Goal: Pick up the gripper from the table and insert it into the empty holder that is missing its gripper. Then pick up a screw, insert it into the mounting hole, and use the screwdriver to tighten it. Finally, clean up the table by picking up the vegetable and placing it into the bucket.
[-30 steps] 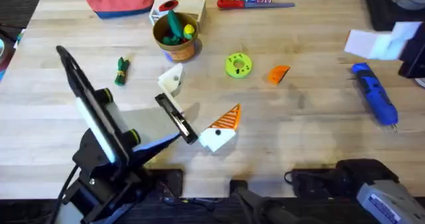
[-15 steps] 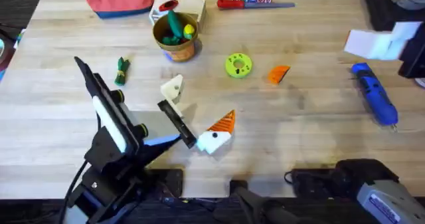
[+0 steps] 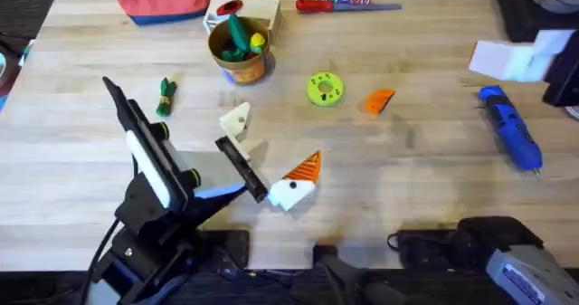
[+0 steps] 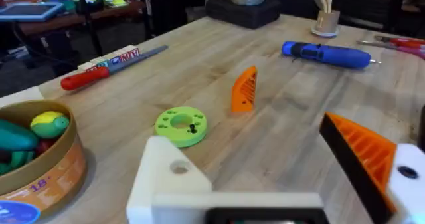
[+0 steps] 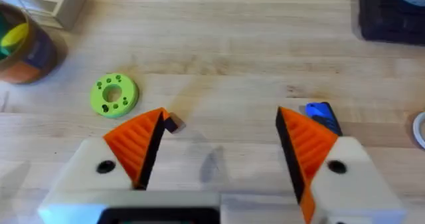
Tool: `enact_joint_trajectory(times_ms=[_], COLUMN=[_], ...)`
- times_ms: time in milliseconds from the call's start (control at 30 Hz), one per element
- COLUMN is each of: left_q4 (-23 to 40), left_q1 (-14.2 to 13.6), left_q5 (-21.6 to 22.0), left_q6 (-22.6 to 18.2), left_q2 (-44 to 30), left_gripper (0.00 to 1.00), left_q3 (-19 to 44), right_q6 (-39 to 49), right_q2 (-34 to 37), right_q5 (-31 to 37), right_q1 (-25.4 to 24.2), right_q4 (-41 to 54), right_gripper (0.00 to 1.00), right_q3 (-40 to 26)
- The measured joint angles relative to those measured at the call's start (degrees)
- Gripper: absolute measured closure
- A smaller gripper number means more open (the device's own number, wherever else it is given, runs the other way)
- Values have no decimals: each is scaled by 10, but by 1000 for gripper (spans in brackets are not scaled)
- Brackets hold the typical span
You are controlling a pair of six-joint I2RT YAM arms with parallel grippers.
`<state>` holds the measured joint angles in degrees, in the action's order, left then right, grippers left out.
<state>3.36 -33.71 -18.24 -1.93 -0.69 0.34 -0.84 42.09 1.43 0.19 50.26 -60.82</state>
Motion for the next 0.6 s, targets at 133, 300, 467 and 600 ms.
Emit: enact_joint_trajectory(times_ms=[133, 300, 467, 600], left_q4=[0, 0, 0, 0], left_q1=[0, 0, 0, 0], left_q5=[0, 0, 0, 0], left_q6=[0, 1, 1, 1], left_q2=[0, 0, 0, 0], left_gripper=[15, 13, 14, 13], left_q3=[0, 0, 0, 0], right_q6=[0, 0, 0, 5], right_q2=[0, 0, 0, 8], right_q5=[0, 0, 3, -24], right_q1=[0, 0, 0, 0], right_q4=[0, -2, -1, -3], right_gripper=[10, 10, 10, 10], right_q3=[0, 0, 0, -1])
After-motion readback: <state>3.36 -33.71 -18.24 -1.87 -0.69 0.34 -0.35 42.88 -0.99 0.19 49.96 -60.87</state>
